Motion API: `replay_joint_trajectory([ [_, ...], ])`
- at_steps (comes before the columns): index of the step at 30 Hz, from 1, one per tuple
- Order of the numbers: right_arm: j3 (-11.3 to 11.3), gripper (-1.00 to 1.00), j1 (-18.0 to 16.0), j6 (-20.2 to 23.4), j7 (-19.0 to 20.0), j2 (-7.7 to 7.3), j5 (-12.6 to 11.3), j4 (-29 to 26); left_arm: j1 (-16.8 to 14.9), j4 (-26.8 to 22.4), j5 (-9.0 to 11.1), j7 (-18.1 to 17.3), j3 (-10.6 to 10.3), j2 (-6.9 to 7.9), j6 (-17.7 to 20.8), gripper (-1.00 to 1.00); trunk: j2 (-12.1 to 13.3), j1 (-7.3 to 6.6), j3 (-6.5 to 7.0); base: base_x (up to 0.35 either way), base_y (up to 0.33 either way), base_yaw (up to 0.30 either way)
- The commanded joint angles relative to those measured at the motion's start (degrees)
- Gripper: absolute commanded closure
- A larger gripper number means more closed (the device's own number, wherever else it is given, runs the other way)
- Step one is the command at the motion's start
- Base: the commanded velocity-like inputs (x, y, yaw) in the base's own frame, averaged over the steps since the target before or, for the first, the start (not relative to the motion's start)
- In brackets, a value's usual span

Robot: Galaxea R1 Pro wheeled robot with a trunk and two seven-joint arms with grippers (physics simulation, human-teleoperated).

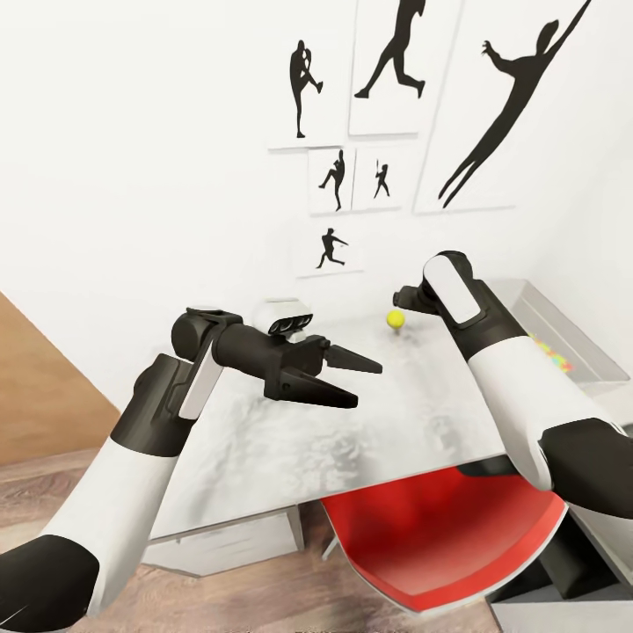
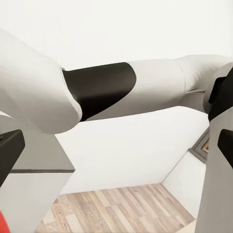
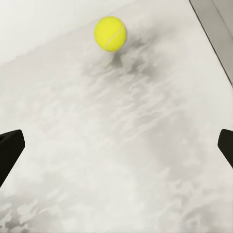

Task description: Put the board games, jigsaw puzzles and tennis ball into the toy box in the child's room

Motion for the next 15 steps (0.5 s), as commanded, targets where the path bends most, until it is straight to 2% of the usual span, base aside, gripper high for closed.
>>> replay_joint_trajectory([
  [1, 0.3, -1.00, -0.1, 0.1, -0.6, -0.08, -0.6, -0.1, -0.1, 0.0, 0.1, -0.2, 0.0, -0.01, 0.6, -1.00, -0.1, 0.03, -0.20, 0.000, 0.000, 0.000],
  [9, 0.3, -1.00, -0.2, 0.1, -0.6, -0.07, -0.5, -0.1, -0.1, 0.0, 0.1, -0.2, 0.0, -0.01, 0.6, -1.00, -0.1, 0.03, -0.95, 0.000, 0.000, 0.000],
  [15, 0.3, -1.00, -2.6, -1.0, -0.5, -0.13, -0.5, -0.1, -0.1, 0.0, 0.1, -0.2, 0.0, -0.01, 0.7, -1.00, -0.1, 0.03, -1.51, 0.000, 0.000, 0.000],
])
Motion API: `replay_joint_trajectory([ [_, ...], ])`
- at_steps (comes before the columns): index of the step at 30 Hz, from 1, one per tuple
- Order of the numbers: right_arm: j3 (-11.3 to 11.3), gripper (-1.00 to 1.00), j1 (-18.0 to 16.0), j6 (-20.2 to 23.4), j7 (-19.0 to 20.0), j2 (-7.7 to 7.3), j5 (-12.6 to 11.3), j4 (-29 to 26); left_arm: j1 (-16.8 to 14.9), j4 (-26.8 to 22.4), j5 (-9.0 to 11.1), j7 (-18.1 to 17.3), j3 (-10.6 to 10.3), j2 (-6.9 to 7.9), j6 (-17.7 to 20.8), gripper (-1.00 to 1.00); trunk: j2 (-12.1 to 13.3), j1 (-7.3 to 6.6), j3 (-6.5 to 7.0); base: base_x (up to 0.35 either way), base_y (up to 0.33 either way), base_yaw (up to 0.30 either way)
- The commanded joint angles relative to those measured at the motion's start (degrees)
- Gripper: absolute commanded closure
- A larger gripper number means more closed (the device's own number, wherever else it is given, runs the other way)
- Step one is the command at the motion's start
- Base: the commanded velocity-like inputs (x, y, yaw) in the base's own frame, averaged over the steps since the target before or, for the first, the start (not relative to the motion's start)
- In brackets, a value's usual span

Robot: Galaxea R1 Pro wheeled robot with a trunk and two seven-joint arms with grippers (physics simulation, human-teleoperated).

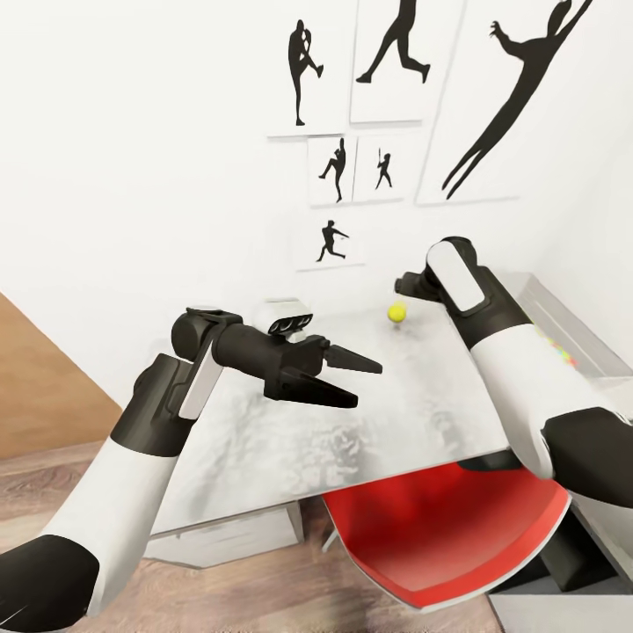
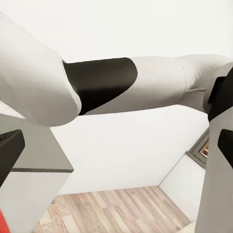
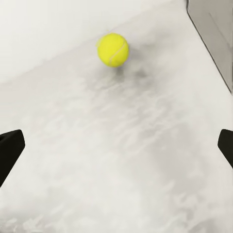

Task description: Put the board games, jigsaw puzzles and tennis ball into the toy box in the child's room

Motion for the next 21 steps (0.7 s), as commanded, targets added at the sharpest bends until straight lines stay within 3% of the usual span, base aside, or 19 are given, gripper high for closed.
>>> replay_joint_trajectory([
  [1, 0.3, -1.00, -0.4, -0.1, -0.6, -0.09, -0.6, -0.1, 0.0, 0.0, 0.1, -0.2, 0.0, -0.01, 0.6, -1.00, -0.1, 0.03, -0.20, 0.000, 0.000, 0.000],
  [9, 0.2, -1.00, -5.0, -1.0, -0.5, -0.05, -0.7, 1.8, 0.0, 0.0, 0.1, -0.2, 0.0, -0.01, 0.7, -1.00, -0.1, 0.03, -0.95, 0.000, 0.000, 0.000],
  [21, 0.3, -1.00, -8.9, -1.0, -0.5, 0.59, -0.8, 3.2, -0.1, -0.1, 0.1, -0.2, 0.1, -0.01, 0.7, -1.00, -0.1, 0.03, -2.08, 0.000, 0.000, 0.000],
])
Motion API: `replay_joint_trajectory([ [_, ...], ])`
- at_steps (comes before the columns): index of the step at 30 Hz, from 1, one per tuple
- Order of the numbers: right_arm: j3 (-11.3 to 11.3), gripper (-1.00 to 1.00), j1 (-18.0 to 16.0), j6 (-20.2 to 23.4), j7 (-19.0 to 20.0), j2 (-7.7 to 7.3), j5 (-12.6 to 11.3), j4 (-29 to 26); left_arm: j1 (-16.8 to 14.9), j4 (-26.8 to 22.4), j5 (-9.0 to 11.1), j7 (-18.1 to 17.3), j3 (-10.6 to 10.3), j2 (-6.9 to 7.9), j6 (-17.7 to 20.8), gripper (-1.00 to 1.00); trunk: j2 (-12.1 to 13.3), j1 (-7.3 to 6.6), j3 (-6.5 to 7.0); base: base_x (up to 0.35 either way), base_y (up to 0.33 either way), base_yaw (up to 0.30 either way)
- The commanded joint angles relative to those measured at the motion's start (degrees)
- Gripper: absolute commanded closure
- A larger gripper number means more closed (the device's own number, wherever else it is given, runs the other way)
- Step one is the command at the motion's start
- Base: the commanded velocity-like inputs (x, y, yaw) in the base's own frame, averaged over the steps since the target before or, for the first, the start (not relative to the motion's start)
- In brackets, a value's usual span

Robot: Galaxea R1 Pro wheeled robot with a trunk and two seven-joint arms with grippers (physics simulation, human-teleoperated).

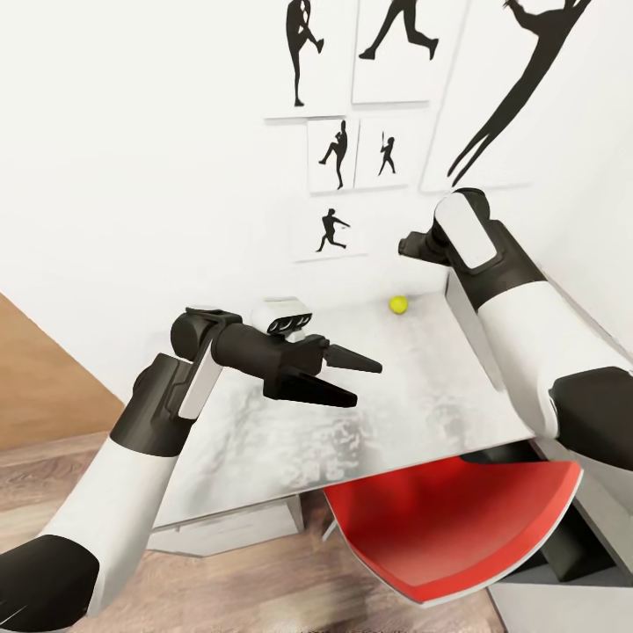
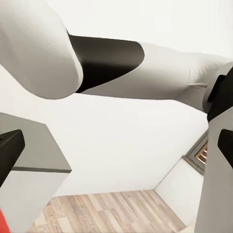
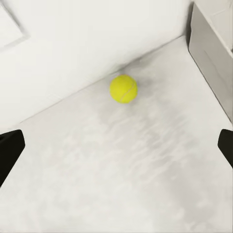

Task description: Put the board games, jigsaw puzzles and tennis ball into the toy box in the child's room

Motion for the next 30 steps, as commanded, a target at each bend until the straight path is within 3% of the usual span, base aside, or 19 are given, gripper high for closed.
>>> replay_joint_trajectory([
  [1, 0.3, -1.00, -0.5, 0.1, -0.6, 0.00, -0.6, 0.0, -0.1, 0.0, 0.1, -0.2, 0.0, -0.01, 0.6, -1.00, -0.1, 0.03, -0.20, 0.000, 0.000, 0.000],
  [13, 0.3, -1.00, -1.2, 0.0, -0.6, 0.42, -0.5, 0.1, -0.1, 0.0, 0.2, -0.2, 0.3, -0.02, 0.7, -1.00, -0.1, 0.03, -1.33, 0.000, 0.000, 0.000],
  [24, 0.5, -1.00, -1.3, -0.1, -0.6, 0.63, -0.5, 1.4, -0.4, 0.4, 0.5, 0.1, 2.7, -0.27, 0.7, -1.00, -0.1, 0.03, -2.36, 0.012, 0.000, 0.000],
  [30, 0.6, -1.00, -1.2, -0.2, -0.6, 1.56, -0.4, 2.7, -3.2, 0.5, 0.7, 0.2, 3.2, -0.66, 0.7, -1.00, -0.1, 0.03, -2.92, 0.001, 0.000, 0.000],
])
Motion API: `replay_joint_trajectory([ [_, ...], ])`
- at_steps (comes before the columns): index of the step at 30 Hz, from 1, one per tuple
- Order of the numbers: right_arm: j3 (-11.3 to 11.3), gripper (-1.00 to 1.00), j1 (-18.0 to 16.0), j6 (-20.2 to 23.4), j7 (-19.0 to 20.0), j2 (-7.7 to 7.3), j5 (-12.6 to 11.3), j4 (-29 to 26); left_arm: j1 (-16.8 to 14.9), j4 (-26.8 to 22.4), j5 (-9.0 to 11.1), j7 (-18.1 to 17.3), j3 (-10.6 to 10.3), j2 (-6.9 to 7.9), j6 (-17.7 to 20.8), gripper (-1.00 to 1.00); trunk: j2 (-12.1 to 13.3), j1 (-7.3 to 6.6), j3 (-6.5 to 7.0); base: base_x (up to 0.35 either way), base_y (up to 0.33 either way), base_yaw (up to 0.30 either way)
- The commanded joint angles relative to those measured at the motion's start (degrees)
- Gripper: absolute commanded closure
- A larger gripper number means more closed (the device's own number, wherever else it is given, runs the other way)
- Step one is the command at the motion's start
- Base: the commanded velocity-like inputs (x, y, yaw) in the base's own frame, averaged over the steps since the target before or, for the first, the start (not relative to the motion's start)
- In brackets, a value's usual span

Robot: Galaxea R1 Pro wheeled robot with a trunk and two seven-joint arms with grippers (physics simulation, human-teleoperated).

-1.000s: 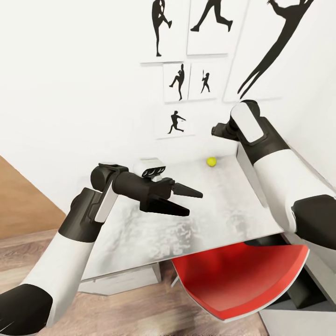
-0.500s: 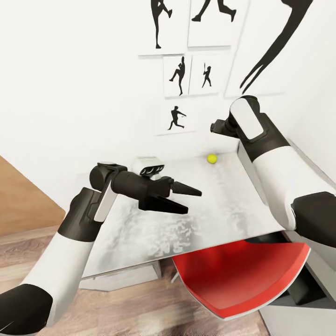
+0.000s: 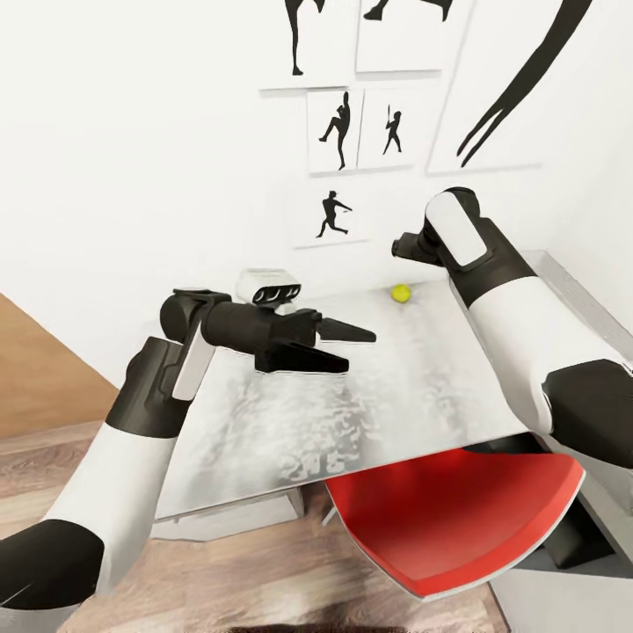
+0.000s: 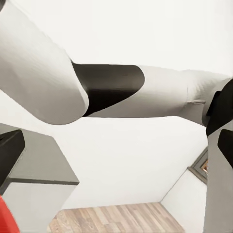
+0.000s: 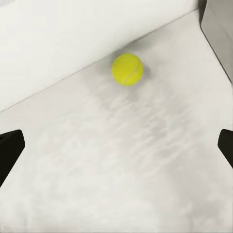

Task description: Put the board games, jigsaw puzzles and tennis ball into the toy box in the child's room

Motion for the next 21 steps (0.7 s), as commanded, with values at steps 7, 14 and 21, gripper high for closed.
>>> replay_joint_trajectory([
  [7, 0.4, -1.00, 0.0, -1.8, -0.4, 0.51, -0.4, 0.3, -4.8, 0.0, 0.2, -0.1, -0.1, -1.09, 0.6, -1.00, -0.1, 0.03, -0.76, 0.000, 0.000, 0.000],
  [14, 0.6, -1.00, 0.0, -3.1, -0.3, 0.59, -0.4, 0.4, -7.1, 0.0, 0.3, -0.2, -0.2, -1.33, 0.6, -1.00, -0.1, 0.03, -1.41, 0.000, 0.000, 0.000],
  [21, 0.6, -1.00, 0.1, -3.3, -0.3, 0.54, -0.4, 0.4, -7.5, -0.1, 0.3, -0.2, -0.4, -1.06, 0.6, -1.00, -0.1, 0.03, -2.07, 0.000, 0.001, 0.000],
])
